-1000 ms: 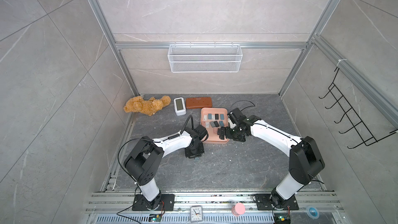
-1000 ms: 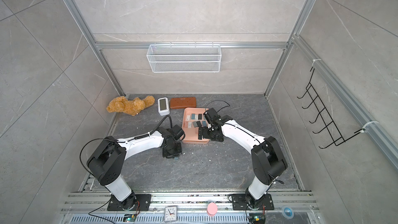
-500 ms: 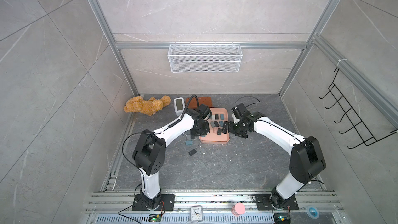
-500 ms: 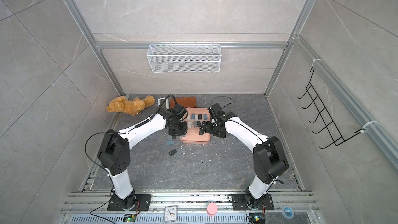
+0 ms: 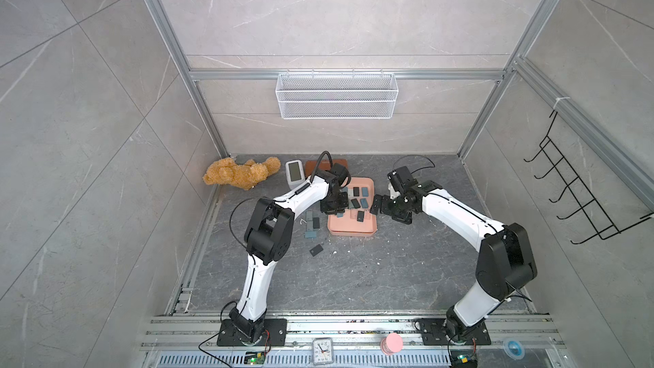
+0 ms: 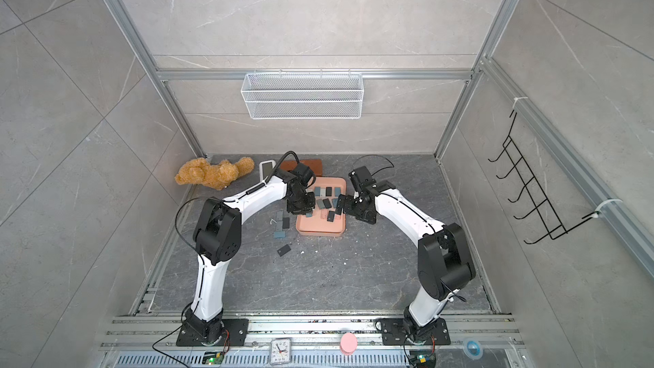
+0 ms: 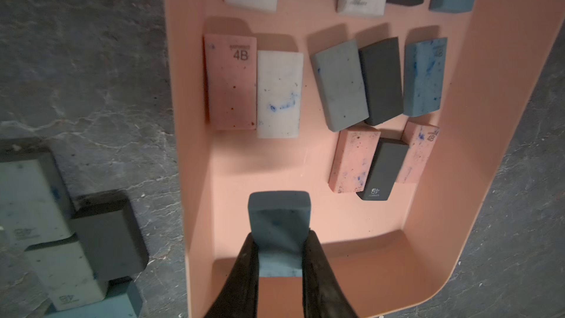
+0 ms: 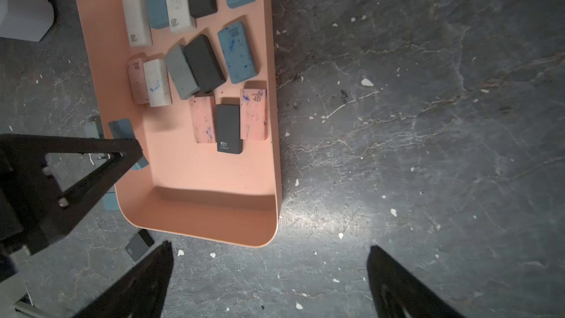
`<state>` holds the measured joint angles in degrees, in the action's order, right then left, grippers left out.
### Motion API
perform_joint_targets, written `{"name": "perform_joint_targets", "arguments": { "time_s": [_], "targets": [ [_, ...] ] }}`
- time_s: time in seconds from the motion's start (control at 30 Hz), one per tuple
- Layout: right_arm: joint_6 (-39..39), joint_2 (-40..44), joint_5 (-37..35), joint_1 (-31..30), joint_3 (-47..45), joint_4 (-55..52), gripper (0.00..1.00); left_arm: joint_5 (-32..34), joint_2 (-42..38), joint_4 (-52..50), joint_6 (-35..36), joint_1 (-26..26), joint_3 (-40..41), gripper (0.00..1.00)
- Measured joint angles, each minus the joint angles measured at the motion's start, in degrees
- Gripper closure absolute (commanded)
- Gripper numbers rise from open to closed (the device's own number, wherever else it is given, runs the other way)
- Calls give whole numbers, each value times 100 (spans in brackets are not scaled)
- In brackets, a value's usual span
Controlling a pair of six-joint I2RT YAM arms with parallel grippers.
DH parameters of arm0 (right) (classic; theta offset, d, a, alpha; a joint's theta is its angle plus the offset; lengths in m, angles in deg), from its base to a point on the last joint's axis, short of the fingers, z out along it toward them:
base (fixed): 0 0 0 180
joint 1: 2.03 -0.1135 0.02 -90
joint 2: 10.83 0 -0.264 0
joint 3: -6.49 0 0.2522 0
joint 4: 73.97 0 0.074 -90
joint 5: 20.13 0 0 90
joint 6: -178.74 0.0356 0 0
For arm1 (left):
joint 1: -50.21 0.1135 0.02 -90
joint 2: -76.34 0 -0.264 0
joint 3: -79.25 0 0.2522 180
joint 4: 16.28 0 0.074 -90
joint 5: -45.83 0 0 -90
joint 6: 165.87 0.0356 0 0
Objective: Put the eraser in the storage box
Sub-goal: Place the eraser in the storage box.
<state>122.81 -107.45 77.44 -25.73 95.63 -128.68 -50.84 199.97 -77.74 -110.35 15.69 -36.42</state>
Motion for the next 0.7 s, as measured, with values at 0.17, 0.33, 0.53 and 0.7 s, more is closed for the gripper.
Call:
{"name": "perform_joint_targets", "arguments": {
  "time_s": [0.17,0.33,0.53,0.7],
  "targets": [
    [0,-35,4,79,7,0,0,-149,142,-4,9,0,-52,78],
    [0,-46,11,109,7,2,0,-234,337,-7,22,0,-212,78],
    [0,-46,35,151,7,0,1,-304,435,-2,24,2,-378,77],
    [0,-46,42,181,7,0,0,-415,535,13,24,0,-452,77]
  ]
}}
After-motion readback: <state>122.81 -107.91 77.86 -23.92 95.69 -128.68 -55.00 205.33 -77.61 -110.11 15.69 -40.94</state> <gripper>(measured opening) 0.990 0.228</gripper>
